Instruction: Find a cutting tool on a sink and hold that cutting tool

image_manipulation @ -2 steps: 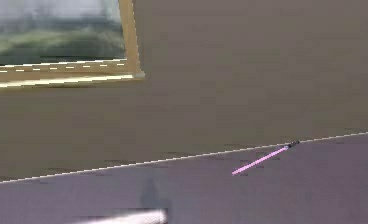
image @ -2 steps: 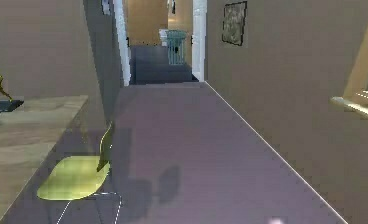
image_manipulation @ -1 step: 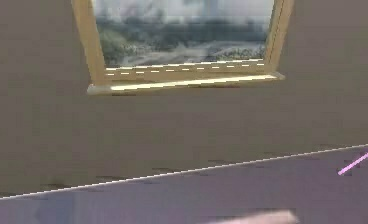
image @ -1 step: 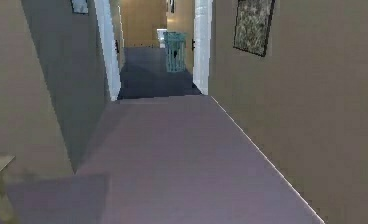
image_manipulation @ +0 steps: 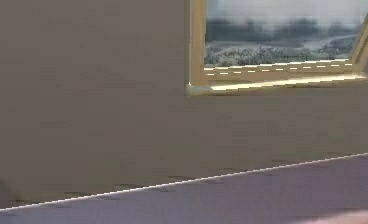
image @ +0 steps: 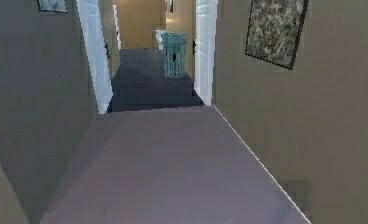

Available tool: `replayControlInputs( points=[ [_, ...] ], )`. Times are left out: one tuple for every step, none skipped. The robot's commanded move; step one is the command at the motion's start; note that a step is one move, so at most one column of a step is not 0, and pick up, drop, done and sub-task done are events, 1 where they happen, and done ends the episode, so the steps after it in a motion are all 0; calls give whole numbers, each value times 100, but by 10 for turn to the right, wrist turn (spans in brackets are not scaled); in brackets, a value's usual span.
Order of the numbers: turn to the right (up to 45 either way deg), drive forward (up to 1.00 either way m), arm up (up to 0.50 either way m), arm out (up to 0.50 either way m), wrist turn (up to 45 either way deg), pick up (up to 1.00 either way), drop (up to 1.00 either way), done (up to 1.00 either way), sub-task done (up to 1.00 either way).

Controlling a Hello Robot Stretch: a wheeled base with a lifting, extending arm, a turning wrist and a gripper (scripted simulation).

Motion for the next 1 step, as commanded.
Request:
replayControlInputs(
  points=[
    [-120,0,0,0,0,0,0,0,0]
  ],
)
